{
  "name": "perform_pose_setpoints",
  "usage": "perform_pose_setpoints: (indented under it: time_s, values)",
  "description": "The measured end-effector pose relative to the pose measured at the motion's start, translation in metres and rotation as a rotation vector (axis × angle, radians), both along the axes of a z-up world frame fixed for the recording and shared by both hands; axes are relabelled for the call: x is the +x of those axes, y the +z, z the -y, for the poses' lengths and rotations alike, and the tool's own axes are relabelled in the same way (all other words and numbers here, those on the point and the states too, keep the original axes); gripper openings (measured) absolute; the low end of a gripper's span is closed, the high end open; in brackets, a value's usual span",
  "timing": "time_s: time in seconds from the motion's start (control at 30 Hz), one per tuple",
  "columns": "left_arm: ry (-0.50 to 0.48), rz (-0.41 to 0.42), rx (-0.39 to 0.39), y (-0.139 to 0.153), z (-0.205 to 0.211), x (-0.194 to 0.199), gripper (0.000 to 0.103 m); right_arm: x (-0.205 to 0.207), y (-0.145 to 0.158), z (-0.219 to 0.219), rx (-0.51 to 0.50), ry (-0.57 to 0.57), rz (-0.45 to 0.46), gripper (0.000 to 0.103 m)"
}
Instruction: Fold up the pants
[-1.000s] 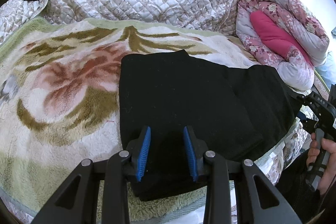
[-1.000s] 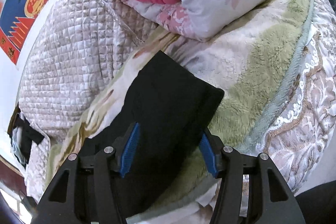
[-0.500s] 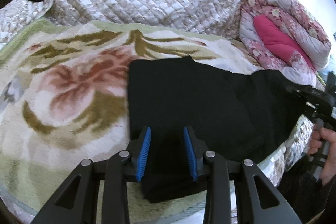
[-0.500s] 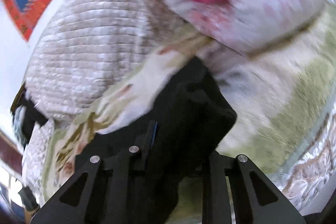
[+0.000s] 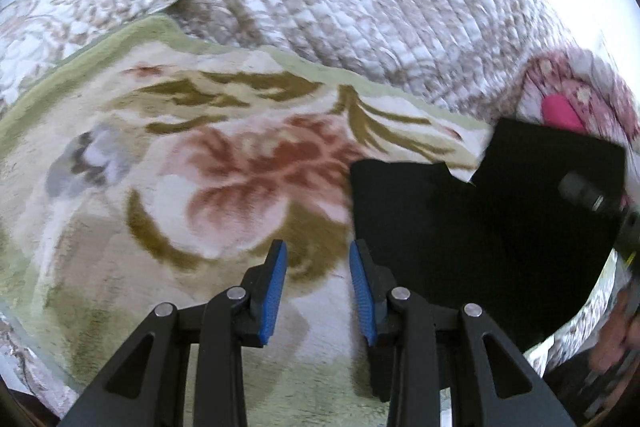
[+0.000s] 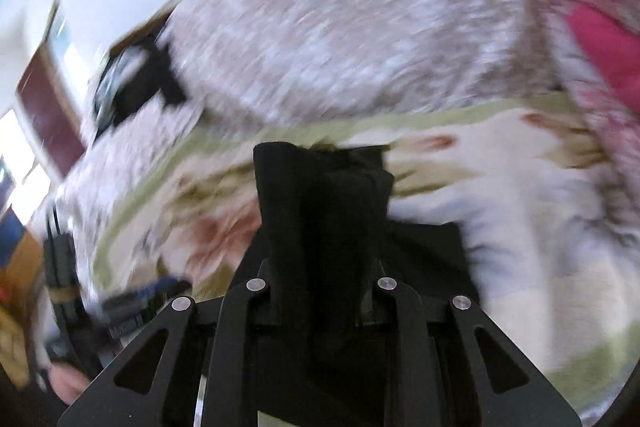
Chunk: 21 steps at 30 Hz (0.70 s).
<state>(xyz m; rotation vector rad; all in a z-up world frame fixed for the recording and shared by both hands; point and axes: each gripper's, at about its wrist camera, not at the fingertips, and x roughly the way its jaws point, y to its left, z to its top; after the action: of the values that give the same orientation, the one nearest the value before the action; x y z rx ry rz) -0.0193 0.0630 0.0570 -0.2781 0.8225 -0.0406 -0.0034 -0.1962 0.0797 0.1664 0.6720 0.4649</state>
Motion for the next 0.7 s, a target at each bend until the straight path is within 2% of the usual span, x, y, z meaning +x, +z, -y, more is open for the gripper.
perform_pose_setpoints:
  time_s: [0.1,0.2,0.4,0.53,0.57,0.6,0.7]
  values:
    - [0.032,0.005,-0.012,0.003,-0.011,-0.001,0.035,0.002,-0.031,-0.039,-0.058,0.108,-0.053,0.020]
    - [0.055,0.007,-0.027,0.004,-0.020,-0.002,0.035,-0.003,-0.055,-0.060,-0.128,0.156,-0.080,0.020]
    - [0.080,0.031,-0.064,0.012,-0.030,-0.003,0.035,-0.012,-0.034,-0.061,-0.180,0.155,0.022,0.020]
    - [0.086,0.036,-0.071,0.014,-0.033,-0.004,0.035,-0.011,-0.061,-0.080,-0.235,0.211,-0.010,0.021]
    - [0.086,0.036,-0.071,0.014,-0.034,-0.004,0.035,-0.014,-0.065,-0.081,-0.247,0.222,0.005,0.022]
    - [0.088,0.036,-0.071,0.014,-0.034,-0.004,0.035,-0.017,-0.064,-0.082,-0.257,0.227,0.025,0.025]
    - [0.090,0.032,-0.071,0.013,-0.035,-0.003,0.035,-0.022,-0.058,-0.079,-0.218,0.274,0.004,0.050]
